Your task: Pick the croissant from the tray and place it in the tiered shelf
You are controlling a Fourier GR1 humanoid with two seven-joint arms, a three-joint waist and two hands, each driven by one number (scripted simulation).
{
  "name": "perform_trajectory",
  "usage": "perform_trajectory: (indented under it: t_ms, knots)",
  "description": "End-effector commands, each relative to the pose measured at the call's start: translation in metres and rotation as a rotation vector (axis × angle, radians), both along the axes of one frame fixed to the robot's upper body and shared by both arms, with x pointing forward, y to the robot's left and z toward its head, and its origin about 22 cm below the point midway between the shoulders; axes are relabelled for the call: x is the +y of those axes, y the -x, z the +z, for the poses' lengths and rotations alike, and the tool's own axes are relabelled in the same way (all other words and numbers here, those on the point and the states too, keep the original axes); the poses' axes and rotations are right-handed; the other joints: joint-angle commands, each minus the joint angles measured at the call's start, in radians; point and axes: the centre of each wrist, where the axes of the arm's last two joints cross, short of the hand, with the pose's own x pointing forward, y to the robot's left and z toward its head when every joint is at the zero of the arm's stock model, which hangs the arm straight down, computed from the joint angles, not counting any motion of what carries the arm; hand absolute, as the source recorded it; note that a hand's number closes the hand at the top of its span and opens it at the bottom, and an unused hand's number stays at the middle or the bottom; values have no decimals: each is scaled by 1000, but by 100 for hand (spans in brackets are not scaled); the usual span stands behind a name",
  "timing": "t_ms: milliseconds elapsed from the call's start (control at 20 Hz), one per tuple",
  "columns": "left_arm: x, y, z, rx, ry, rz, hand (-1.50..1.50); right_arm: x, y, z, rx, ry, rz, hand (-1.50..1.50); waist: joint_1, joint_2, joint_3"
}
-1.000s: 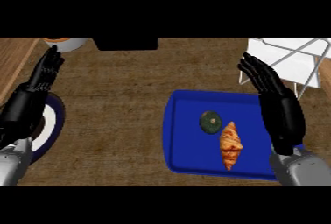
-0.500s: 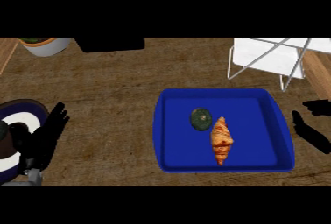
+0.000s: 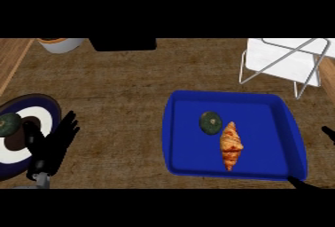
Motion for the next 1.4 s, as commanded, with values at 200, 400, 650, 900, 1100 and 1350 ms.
perform_trajectory:
  t_ms: [200, 400, 650, 900, 1100, 1350]
  knots:
    - [-6, -13, 2, 3, 10, -16, 0, 62, 27, 69, 208, 72, 1, -150, 39, 7, 0]
    - [-24, -20, 7, 11, 14, -74, 0, 90, 4, 65, 289, 103, -102, -150, 79, 13, -1]
    - [-24, -21, 2, 15, 11, -69, 0, 121, -33, 41, 301, 171, -198, -150, 83, 13, 0]
    - [-18, -31, 10, 7, 8, -62, 0, 133, -68, 33, 372, 231, -275, -150, 70, 12, 1]
    - [-15, -28, 4, 14, 20, -50, 0, 153, -87, 7, 478, 227, -285, -150, 68, 13, 2]
    - [-16, -14, 0, 13, 7, -50, 0, 173, -96, -6, 547, 289, -281, -150, 59, 6, 4]
